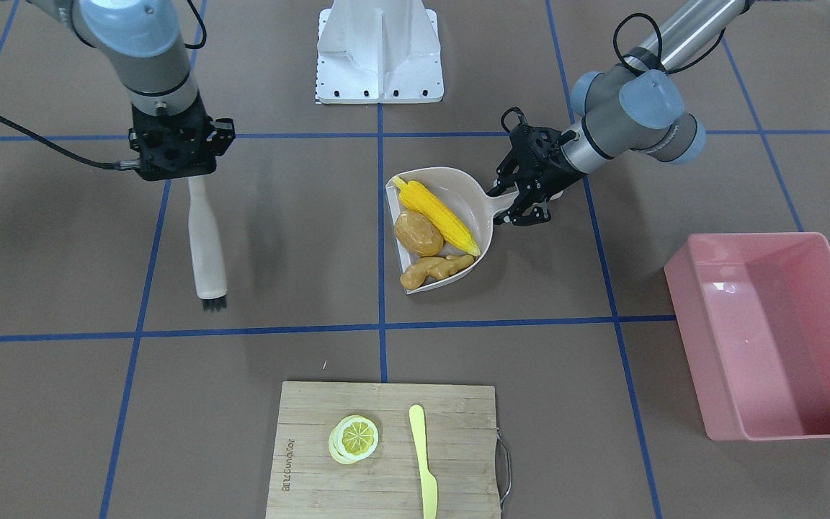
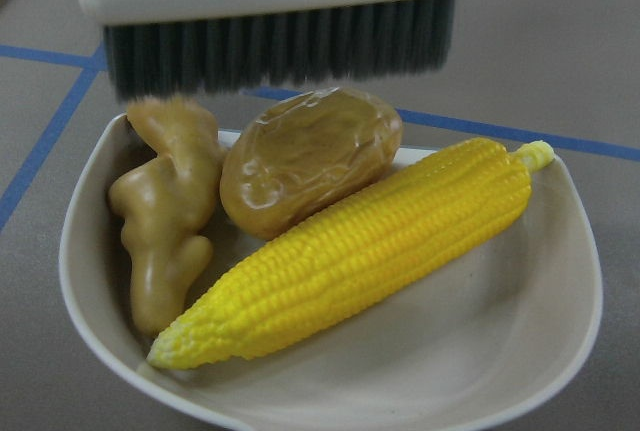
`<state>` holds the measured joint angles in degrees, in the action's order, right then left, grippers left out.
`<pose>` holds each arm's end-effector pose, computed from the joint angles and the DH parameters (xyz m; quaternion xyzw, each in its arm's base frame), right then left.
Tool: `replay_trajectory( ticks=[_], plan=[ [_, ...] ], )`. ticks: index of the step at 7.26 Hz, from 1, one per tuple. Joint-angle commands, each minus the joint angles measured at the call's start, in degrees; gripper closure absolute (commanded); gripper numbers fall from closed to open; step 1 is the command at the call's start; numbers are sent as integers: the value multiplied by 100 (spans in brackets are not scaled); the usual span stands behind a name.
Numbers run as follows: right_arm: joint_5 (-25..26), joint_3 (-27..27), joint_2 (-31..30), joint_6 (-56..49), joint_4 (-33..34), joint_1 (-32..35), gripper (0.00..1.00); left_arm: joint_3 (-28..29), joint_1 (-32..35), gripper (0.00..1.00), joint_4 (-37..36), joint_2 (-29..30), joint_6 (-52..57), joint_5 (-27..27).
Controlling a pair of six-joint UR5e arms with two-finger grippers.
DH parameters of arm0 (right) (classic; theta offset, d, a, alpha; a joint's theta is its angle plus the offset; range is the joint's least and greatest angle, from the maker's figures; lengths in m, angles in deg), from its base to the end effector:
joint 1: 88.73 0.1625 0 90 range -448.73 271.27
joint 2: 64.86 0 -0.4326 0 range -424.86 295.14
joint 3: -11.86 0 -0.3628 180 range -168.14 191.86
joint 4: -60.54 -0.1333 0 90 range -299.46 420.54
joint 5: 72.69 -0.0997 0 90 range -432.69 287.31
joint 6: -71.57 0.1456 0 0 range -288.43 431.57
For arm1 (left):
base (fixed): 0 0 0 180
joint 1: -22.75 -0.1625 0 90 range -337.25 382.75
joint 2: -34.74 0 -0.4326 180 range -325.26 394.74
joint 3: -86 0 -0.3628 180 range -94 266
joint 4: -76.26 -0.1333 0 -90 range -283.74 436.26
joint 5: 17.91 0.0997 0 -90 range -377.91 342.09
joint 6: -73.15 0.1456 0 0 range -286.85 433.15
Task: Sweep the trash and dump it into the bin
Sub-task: 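Carry the brush away from the dustpan with the right gripper and set it down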
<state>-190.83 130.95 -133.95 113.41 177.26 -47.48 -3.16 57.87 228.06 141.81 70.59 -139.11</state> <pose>-0.3558 -0.3980 0.3672 -0.0316 -0.3066 -0.1062 0.9454 0.4721 -0.4028 0.4029 0.4313 0.4746 0.4819 0.5971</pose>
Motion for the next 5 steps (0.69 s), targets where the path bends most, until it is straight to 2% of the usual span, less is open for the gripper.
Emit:
replay_trajectory(
  ticks=[1, 2, 3, 5],
  plan=[
    [-278, 316, -1608, -44, -1075, 539, 100, -4, -5, 60, 17, -2, -8, 0],
    [-515, 333, -2303, -157, -1612, 855, 100, -4, -5, 60, 17, -2, -8, 0],
    [-674, 342, -2641, -350, -1809, 1172, 100, -4, 4, 60, 8, -2, -8, 0],
    [-1026, 386, -3344, -920, -1837, 1866, 100, -22, 4, 70, 8, -2, 0, 0]
  ],
)
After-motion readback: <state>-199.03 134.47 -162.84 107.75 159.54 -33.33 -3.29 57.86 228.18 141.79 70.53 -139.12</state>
